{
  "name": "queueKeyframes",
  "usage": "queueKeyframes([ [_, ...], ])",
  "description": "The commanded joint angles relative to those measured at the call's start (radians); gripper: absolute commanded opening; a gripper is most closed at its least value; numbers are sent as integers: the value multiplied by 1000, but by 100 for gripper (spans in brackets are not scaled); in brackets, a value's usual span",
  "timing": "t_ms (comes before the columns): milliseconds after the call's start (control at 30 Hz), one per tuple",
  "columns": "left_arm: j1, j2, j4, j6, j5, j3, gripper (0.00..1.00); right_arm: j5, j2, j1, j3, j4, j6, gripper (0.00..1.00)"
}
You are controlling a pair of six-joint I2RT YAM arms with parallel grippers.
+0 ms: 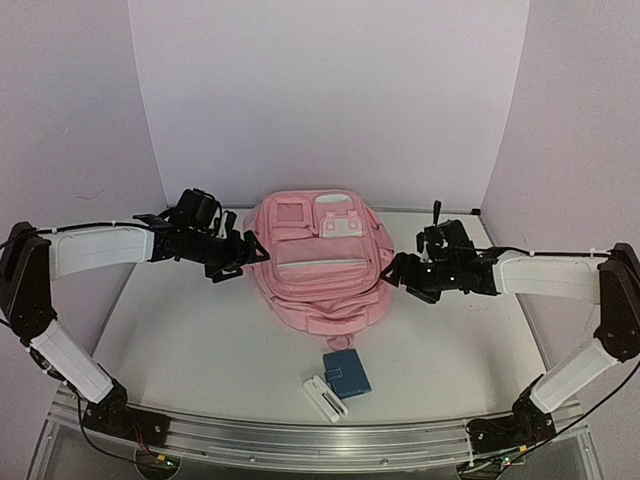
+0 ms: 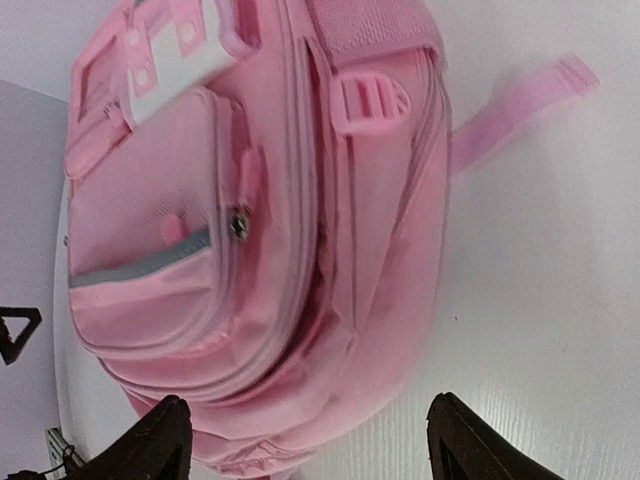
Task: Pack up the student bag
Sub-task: Adjust the student bag at the center of the board.
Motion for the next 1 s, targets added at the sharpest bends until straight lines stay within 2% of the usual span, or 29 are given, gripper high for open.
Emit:
queueKeyframes([
  [0, 59, -35, -18, 26, 50, -6, 86, -27, -17, 45, -36, 58, 117, 79],
  [100, 81, -55, -7, 15, 58, -31, 86, -35, 12, 60, -62, 99, 147, 76],
  [233, 88, -82, -3, 7, 57, -61, 86, -94, 67, 73, -83, 228, 166, 61],
  [433, 94, -103, -12, 16, 56, -87, 86, -89, 209, 93, -10, 268, 148, 46],
  [467, 95, -105, -13, 23, 57, -88, 86, -79, 227, 93, 1, 269, 144, 38],
  [567, 96, -111, -18, 52, 51, -85, 86, -17, 240, 92, 11, 265, 139, 6],
  [600, 96, -111, -21, 67, 49, -82, 86, 6, 237, 90, 11, 261, 131, 0],
  [700, 95, -96, -39, 141, 57, -58, 85, 44, 208, 43, 6, 218, 87, 0],
  [800, 96, -56, -65, 204, 69, -14, 83, 22, 172, -66, -7, 197, 9, 0],
  [967, 94, 35, -38, 254, 141, 52, 76, -9, 190, -181, 75, 102, -161, 0],
])
